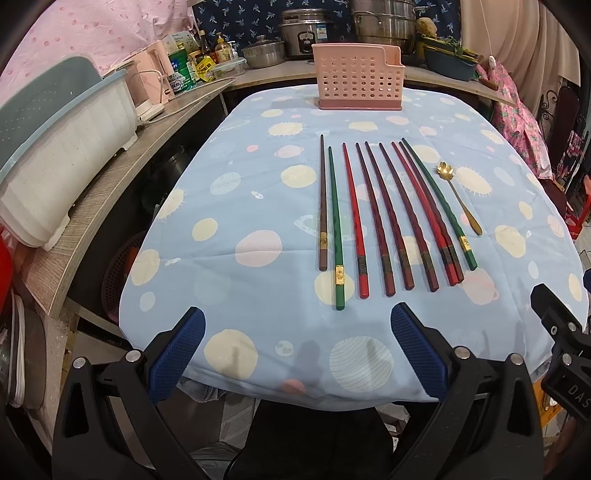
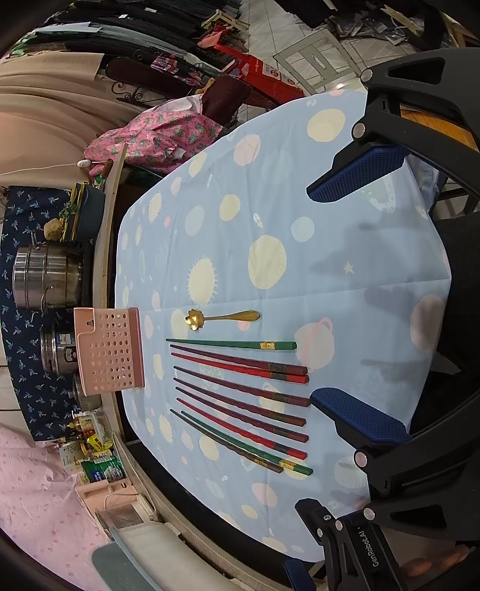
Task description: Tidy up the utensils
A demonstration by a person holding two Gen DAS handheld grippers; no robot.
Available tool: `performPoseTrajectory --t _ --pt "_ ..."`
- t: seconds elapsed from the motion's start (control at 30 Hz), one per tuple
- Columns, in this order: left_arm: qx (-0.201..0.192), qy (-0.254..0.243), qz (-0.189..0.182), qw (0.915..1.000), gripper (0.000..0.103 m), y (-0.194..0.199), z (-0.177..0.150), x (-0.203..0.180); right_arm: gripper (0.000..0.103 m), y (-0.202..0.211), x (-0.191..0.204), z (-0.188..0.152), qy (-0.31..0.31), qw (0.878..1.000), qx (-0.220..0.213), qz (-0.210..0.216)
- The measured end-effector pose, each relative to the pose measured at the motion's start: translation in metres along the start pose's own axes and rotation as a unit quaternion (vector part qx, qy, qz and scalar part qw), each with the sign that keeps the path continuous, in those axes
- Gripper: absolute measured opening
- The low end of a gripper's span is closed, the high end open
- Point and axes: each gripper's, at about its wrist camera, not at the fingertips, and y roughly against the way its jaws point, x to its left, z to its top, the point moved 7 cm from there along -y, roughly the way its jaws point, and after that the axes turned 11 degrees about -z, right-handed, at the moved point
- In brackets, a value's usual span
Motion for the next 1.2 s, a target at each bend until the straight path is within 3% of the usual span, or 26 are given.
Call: performPoseTrajectory --t 1.2 --pt "0.003 -0.005 0.000 1.0000 0.096 -0.0027 -0.0044 -0.0061 0.096 -0.0002 0.0007 -0.0006 0.000 1.000 0.000 0.000"
